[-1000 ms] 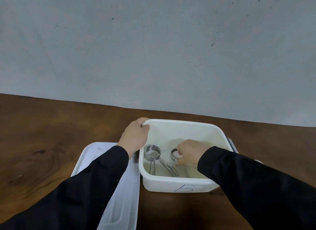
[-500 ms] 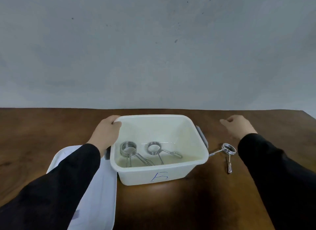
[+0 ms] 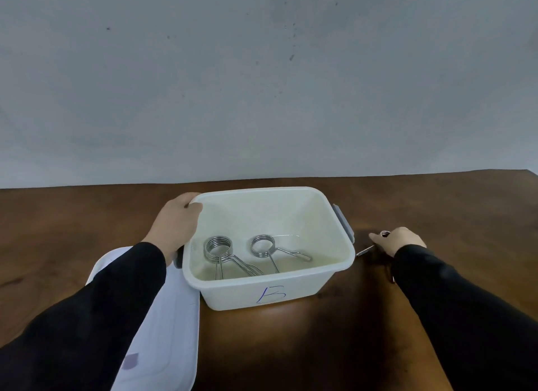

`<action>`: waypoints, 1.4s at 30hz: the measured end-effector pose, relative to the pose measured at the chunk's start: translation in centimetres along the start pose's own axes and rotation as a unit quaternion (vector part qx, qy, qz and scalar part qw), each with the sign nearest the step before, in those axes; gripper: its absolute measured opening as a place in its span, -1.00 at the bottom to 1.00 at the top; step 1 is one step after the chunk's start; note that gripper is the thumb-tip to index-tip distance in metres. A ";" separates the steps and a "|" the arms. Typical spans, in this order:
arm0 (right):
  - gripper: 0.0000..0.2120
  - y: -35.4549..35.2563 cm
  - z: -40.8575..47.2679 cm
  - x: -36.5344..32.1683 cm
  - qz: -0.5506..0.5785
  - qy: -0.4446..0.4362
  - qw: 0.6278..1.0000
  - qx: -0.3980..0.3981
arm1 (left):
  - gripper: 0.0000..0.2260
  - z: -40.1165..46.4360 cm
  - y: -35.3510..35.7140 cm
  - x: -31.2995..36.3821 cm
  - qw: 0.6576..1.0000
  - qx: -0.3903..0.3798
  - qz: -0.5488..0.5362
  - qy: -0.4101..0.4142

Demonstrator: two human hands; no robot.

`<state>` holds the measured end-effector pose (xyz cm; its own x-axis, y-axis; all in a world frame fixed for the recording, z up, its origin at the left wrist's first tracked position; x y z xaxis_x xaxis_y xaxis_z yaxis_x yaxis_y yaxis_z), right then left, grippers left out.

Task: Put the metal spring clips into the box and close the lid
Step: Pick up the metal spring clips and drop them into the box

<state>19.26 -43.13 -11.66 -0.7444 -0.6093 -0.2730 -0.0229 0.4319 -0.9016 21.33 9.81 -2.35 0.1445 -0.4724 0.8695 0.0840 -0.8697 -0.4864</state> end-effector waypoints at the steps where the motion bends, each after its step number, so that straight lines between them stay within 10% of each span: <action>1: -0.39 0.3 0.1 -0.1 0.002 0.003 1.000 -0.001 | -0.74 0.0 0.0 0.0 1.000 0.001 -0.001 0.001; 10: -0.55 0.2 -1.6 -2.5 0.083 -0.034 0.996 0.013 | -0.72 0.1 -0.1 -0.1 1.000 0.004 0.011 -0.001; 18: -0.42 -15.3 -14.0 -15.9 0.235 -0.350 0.901 0.096 | -0.70 0.0 -0.1 0.0 1.000 0.004 -0.001 -0.003; 29: -0.46 3.1 -25.8 -25.2 -0.187 -0.545 0.813 -0.079 | -0.69 0.0 -0.1 -0.2 1.000 -0.012 -0.018 -0.001; 42: -0.47 10.9 -21.8 -24.3 -0.286 -0.539 0.787 -0.088 | -0.68 0.4 -0.1 -0.9 1.000 -0.008 -0.007 -0.003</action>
<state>22.59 -9.12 -7.54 0.4182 -0.9069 -0.0505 -0.3105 -0.0905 -0.9463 21.55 10.42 -3.13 0.1502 -0.4594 0.8754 0.0697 -0.8783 -0.4729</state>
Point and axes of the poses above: each hand's wrist, its own z-axis towards the middle knuckle, its own y-axis out of the palm, x = y × z, the point moved 10 cm from there along z, towards the middle knuckle, and after that the axes turned 3 degrees about z, right-handed, at the moved point
